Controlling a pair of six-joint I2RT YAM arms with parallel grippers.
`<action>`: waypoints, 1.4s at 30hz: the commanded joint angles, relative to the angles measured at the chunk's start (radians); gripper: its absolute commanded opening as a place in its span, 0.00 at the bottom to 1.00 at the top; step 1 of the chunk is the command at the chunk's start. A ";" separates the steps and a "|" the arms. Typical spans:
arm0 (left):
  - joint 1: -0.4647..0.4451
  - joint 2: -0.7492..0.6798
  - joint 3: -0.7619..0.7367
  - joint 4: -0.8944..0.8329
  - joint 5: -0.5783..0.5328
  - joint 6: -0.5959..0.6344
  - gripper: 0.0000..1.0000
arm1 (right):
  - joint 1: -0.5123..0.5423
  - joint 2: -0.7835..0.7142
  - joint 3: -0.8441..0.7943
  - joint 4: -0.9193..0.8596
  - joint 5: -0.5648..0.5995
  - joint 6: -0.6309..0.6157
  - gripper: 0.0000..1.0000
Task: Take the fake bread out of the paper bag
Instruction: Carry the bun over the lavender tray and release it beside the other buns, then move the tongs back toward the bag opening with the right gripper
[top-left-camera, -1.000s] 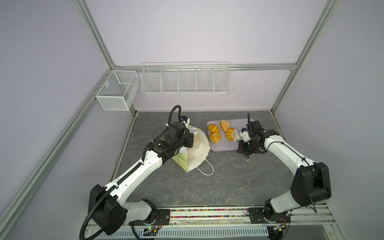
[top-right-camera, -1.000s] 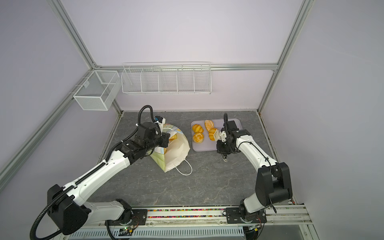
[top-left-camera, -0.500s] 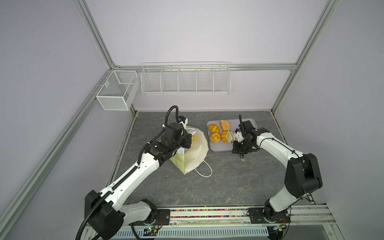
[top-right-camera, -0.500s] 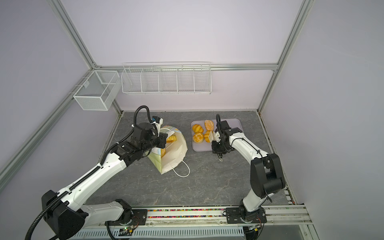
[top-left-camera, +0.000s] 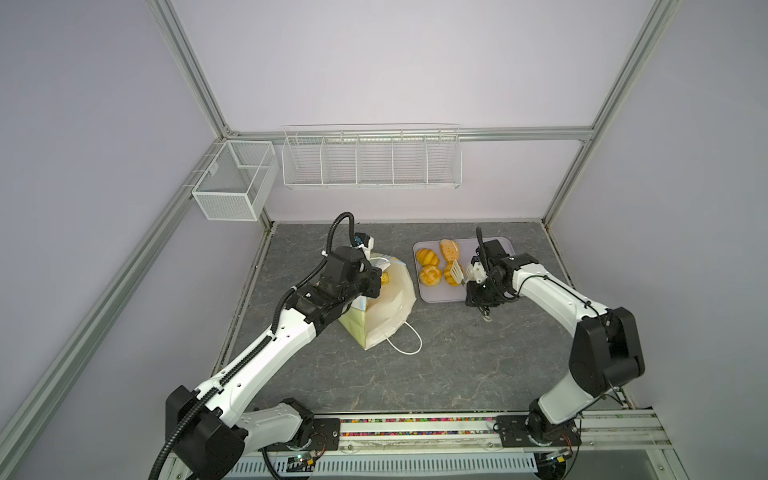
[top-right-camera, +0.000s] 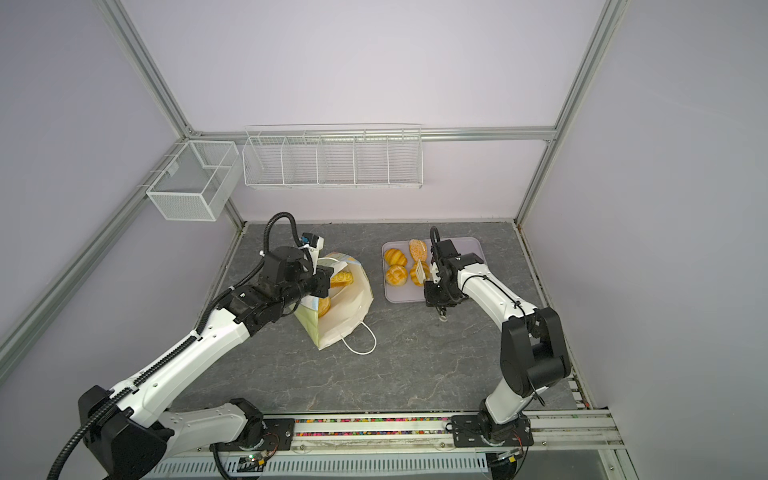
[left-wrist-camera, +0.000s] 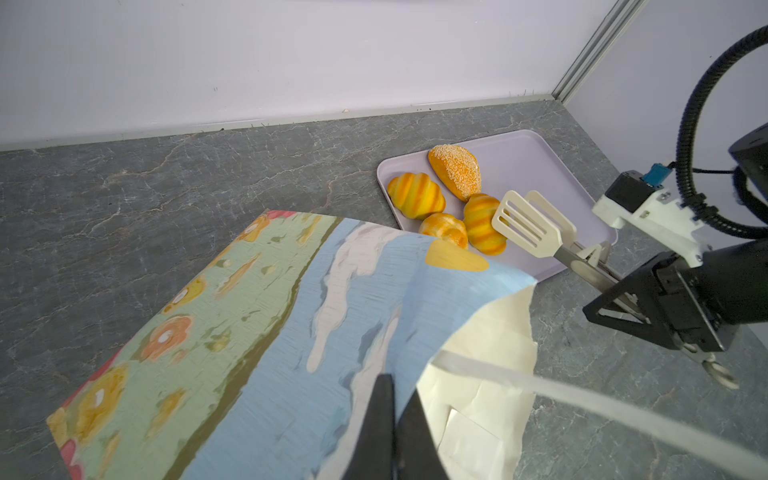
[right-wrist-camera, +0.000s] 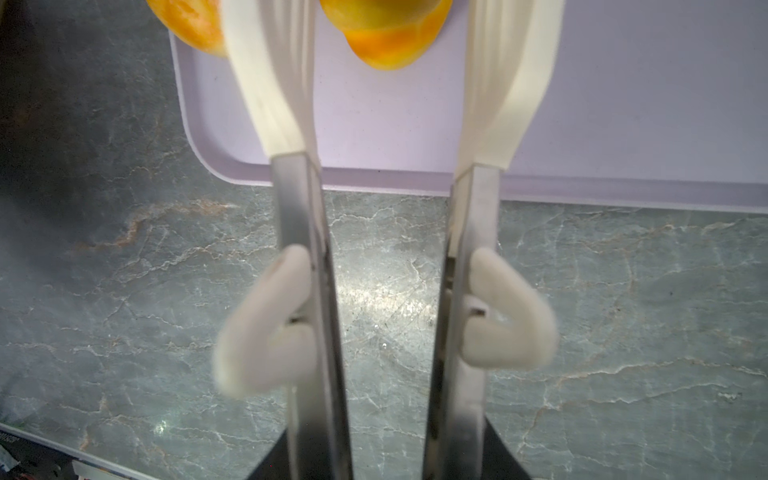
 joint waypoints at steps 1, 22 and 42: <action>0.005 -0.029 -0.007 -0.012 -0.031 0.022 0.00 | 0.013 -0.072 0.040 -0.034 0.022 -0.012 0.39; 0.004 -0.031 -0.025 0.031 -0.025 0.283 0.00 | 0.380 -0.519 -0.030 -0.215 0.103 0.224 0.29; -0.022 -0.114 -0.090 0.026 0.001 0.228 0.00 | 0.868 -0.317 0.155 -0.179 0.170 0.304 0.29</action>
